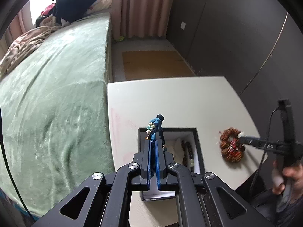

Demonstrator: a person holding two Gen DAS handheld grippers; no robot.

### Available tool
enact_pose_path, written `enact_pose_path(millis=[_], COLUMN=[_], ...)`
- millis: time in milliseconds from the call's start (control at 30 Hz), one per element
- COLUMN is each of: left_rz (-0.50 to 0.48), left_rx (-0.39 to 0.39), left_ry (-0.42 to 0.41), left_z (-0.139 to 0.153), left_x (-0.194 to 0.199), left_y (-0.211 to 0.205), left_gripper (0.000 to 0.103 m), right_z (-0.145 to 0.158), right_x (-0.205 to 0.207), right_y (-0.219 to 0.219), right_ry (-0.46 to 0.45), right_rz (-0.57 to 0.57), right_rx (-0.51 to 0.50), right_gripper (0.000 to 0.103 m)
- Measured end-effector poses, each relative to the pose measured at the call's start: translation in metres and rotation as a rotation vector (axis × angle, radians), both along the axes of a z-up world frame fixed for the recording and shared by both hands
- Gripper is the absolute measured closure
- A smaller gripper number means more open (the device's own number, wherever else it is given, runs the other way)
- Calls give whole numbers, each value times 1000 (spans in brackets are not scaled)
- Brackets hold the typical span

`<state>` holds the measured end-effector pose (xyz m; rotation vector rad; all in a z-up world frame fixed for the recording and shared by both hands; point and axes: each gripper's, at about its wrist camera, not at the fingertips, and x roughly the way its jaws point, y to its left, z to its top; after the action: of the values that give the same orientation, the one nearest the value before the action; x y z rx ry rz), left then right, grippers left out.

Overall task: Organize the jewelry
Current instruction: 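Carry the blue tassel bracelet into the box and open the left tool, then grasp the brown bead bracelet with white lotus using the right tool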

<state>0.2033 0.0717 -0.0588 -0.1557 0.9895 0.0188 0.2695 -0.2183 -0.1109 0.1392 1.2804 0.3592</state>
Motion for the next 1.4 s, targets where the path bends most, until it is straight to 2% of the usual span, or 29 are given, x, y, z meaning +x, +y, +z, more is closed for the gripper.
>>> enact_pose_path(millis=[133,300,500,567,667,767,1133,1167,1267,1333,1400], left_rz=[-45,-94,-80,-69,-57,-45,-45,-43,-30,-23,-17], left_rx=[12,-55,-87,-102,-118,-137,-155,-157,-166,-171,-175], left_ry=[52,94,150,137,116,113,67,63,51,49,49], left_z=[-13,-27,-38,-35,-31,-30,-15,-14,-11,-10,-9], left_x=[7,20,32,32,31,30,19,17,13,11,8], left_y=[-12,-26,-25,-21,-16,-12,-9,-8,-2,2,5], left_gripper=[99,99,98,98,97,94,93,93,93,93,93], right_z=[-1,-4,-11,-11,-9,-4,44,50,68,76,76], right_x=[-1,-1,1,2,2,0,-18,-20,-27,-32,-33], right_y=[-1,-2,-9,-7,-7,-3,-1,0,5,13,21], right_ry=[-1,6,27,22,19,-6,-122,-138,-177,-202,-205], right_rz=[7,25,31,38,44,41,36,42,48,59,75], right_rx=[-32,-59,-67,-70,-50,-44,74,102,166,166,120], right_gripper=[63,63,63,63,77,77,79,99,102,102,102])
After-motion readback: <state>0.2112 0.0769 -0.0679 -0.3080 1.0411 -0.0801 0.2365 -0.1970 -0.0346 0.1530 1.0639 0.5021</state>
